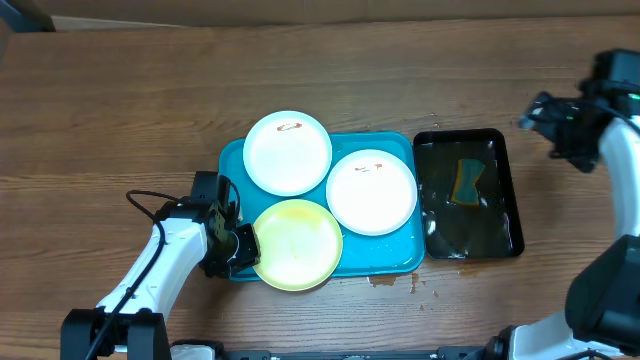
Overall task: Clean dirty plates on tray and stack at the side
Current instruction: 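Return the sponge to the black tray and lift the right gripper away, then lift the yellow plate with the left gripper and tip it over the black tray, then carry the yellow plate left and set it on the table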
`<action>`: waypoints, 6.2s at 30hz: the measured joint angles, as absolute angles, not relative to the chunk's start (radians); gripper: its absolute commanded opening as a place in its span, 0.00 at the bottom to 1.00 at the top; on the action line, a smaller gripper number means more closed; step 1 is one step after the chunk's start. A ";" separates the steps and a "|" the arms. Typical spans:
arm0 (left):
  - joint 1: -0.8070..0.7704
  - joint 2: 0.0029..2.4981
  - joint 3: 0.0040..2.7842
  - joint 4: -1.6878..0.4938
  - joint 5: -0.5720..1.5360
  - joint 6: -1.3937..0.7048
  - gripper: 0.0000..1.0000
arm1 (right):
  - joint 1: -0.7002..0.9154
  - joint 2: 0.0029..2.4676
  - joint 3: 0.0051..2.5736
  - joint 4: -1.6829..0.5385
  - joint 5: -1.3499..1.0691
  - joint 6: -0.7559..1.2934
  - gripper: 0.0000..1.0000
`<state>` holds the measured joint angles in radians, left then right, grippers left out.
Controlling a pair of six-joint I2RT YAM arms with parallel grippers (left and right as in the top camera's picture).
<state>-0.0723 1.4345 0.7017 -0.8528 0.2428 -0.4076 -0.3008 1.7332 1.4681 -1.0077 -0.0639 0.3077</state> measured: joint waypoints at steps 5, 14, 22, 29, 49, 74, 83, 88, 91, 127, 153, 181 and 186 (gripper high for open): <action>-0.072 1.435 0.702 -0.851 0.244 -0.402 0.04 | -0.414 1.733 1.468 -1.011 -0.063 0.310 1.00; -0.072 1.435 0.733 -0.927 0.216 -0.403 0.04 | -0.437 1.733 1.468 -1.007 -0.064 0.310 1.00; -0.072 1.429 0.946 -1.084 0.163 -0.400 0.04 | -0.437 1.733 1.468 -1.007 -0.065 0.310 1.00; -0.072 1.419 1.108 -1.148 0.140 -0.399 0.04 | -0.437 1.733 1.468 -1.007 -0.068 0.310 1.00; -0.418 1.419 1.173 -0.669 -0.028 -0.435 0.04 | -0.437 1.733 1.468 -1.006 -0.072 0.310 1.00; -1.172 1.742 1.183 0.283 -0.873 0.317 0.04 | -0.437 1.733 1.468 -1.006 -0.071 0.310 1.00; -1.205 1.742 1.183 0.383 -1.015 0.632 0.04 | -0.437 1.733 1.468 -1.006 -0.071 0.310 1.00; -1.205 1.742 1.183 0.423 -1.032 0.664 0.04 | -0.437 1.733 1.468 -1.006 -0.071 0.310 1.00; -1.205 1.742 1.183 0.423 -1.037 0.640 0.04 | -0.437 1.733 1.468 -1.007 -0.071 0.309 1.00; -0.056 1.651 1.579 -1.003 0.032 -0.422 0.04 | -0.437 1.733 1.468 -1.005 -0.071 0.309 1.00; 0.455 1.760 1.422 -0.762 -0.027 -0.420 0.04 | -0.437 1.733 1.468 -1.006 -0.071 0.310 1.00; 0.445 1.955 1.411 -0.866 0.266 -0.252 1.00 | -0.437 1.733 1.468 -1.006 -0.071 0.309 1.00; 0.442 1.927 1.478 -0.978 0.308 -0.233 1.00 | -0.437 1.733 1.468 -1.006 -0.071 0.309 1.00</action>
